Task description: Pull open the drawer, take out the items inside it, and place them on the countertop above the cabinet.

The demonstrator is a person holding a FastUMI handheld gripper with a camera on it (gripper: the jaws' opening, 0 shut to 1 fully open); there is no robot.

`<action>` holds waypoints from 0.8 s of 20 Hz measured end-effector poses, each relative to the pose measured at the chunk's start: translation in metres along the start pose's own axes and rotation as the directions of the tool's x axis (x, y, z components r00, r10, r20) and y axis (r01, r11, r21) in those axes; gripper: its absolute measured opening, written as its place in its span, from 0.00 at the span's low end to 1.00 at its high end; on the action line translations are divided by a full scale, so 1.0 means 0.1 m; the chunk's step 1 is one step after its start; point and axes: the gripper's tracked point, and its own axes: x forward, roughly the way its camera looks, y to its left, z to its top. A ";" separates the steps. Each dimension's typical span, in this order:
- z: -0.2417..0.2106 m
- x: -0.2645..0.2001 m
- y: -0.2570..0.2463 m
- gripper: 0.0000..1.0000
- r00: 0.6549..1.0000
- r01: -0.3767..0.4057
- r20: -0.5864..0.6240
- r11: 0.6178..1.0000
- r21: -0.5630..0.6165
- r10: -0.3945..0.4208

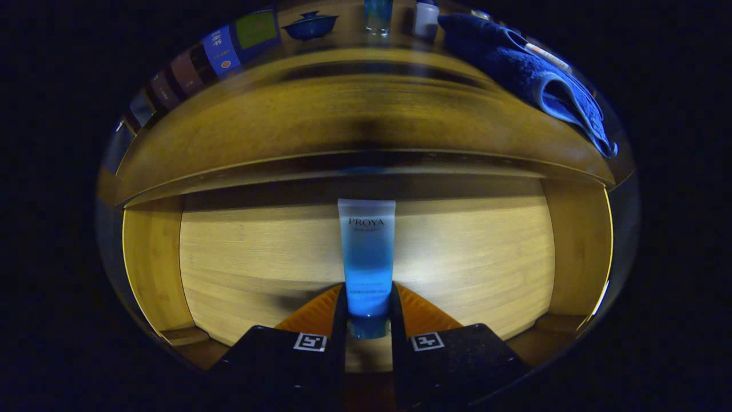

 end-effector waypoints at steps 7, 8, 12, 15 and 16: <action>-0.24 -0.38 -0.03 0.38 0.997 -0.055 0.055 0.998 0.012 0.055; -0.25 -0.51 -0.02 0.38 0.995 -0.064 0.080 0.998 0.008 0.064; -0.03 -1.09 -0.05 0.38 0.969 -0.108 0.226 0.994 0.004 0.104; 0.41 -1.50 -0.03 0.38 0.930 -0.130 0.346 0.991 -0.014 0.127; 0.56 -1.55 -0.01 0.38 0.919 -0.131 0.372 0.991 -0.018 0.128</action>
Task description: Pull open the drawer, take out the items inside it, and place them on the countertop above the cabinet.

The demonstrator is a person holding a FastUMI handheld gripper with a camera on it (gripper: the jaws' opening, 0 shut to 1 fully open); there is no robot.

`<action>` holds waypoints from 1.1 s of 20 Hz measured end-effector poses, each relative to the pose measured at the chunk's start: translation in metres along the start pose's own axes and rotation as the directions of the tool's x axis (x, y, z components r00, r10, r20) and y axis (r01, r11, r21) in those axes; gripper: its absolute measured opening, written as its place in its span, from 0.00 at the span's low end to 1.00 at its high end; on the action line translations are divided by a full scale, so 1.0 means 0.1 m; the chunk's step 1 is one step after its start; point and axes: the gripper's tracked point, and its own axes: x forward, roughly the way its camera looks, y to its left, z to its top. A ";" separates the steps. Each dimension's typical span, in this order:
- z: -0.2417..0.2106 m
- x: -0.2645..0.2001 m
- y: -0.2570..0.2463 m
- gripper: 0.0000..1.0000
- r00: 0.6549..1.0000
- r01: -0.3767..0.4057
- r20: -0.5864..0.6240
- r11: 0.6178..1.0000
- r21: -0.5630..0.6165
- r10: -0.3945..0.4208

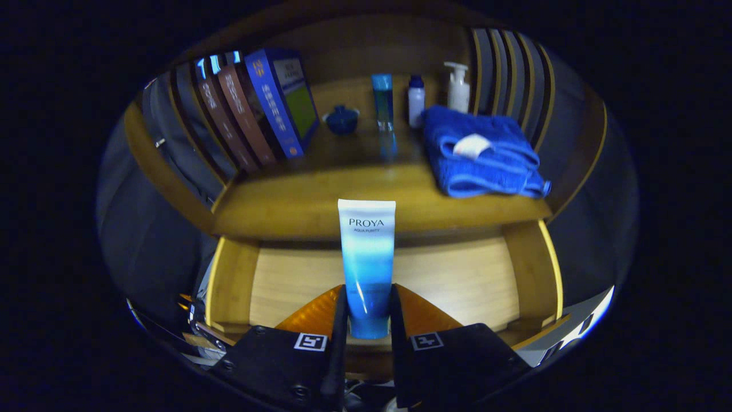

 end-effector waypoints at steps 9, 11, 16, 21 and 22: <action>0.79 0.84 -0.07 0.38 0.996 0.086 0.004 0.996 -0.011 -0.086; 0.85 1.02 -0.11 0.39 0.995 0.101 -0.018 0.995 -0.009 -0.101; 0.86 1.23 -0.06 0.39 0.994 0.100 -0.043 0.995 -0.023 -0.101; 0.89 1.24 -0.06 0.48 0.997 0.078 -0.024 0.996 0.036 -0.077; 0.91 1.24 -0.05 0.57 0.998 0.070 -0.011 0.997 0.038 -0.070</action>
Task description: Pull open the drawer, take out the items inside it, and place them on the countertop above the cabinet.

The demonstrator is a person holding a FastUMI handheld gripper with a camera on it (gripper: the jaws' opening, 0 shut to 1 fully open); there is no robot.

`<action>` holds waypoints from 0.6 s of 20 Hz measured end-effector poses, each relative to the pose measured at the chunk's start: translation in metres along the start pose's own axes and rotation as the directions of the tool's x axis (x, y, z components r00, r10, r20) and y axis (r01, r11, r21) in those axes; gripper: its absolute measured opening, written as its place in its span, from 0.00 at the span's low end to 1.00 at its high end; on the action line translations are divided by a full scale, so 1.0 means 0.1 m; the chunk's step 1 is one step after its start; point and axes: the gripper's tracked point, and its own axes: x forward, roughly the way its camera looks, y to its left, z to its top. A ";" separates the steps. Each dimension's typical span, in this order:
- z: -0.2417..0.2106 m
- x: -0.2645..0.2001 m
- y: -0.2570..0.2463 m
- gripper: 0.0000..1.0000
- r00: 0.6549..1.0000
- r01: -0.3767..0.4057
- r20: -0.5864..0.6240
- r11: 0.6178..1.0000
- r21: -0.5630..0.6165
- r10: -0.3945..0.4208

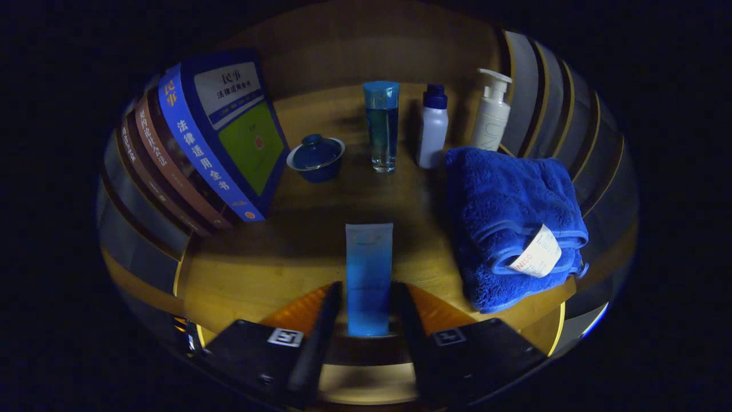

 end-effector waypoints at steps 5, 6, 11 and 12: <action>0.02 -0.23 -0.01 0.99 0.999 -0.013 0.046 1.000 -0.006 0.013; 0.00 -0.29 0.00 0.99 0.998 -0.018 0.060 1.000 -0.007 0.018; -0.09 -0.76 0.03 0.99 0.985 -0.030 0.171 0.999 -0.045 0.037; -0.10 -0.89 0.04 0.99 0.977 -0.025 0.208 0.998 -0.064 0.038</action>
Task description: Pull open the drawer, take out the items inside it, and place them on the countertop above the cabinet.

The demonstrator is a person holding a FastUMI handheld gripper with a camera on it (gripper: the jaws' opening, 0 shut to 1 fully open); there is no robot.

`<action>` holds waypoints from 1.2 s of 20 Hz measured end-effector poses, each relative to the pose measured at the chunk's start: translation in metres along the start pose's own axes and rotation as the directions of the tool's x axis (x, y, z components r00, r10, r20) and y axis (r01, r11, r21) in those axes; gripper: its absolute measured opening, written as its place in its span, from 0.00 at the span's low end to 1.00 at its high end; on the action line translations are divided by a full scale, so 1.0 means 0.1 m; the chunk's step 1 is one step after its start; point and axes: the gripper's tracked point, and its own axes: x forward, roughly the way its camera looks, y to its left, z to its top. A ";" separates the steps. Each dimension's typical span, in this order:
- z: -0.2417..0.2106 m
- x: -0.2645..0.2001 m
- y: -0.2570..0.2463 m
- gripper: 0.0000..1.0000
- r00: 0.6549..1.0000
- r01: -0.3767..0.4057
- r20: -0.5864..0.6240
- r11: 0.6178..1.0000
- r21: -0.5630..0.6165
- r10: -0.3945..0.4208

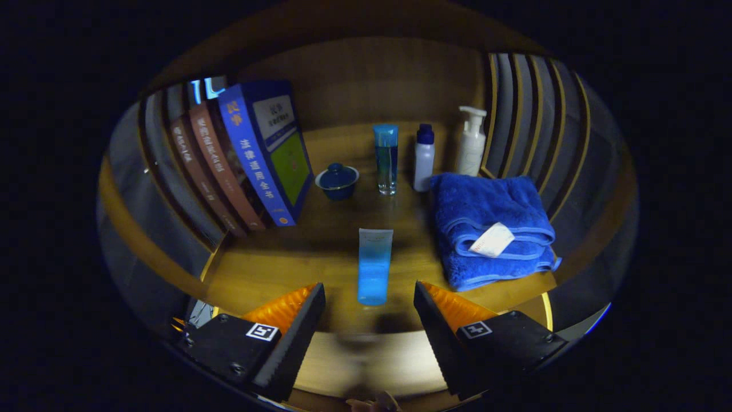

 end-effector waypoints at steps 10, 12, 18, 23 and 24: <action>-0.22 -1.47 0.11 1.00 0.942 -0.045 0.329 0.997 -0.061 0.063; -0.46 -1.65 0.12 1.00 0.930 -0.042 0.363 0.997 -0.070 0.065; -1.22 -1.94 0.10 1.00 0.906 -0.047 0.416 0.995 -0.087 0.079; -1.73 -1.89 -0.03 0.99 0.896 -0.028 0.441 0.997 -0.066 0.054; -1.79 -1.84 -0.05 0.99 0.896 -0.020 0.442 0.998 -0.066 0.047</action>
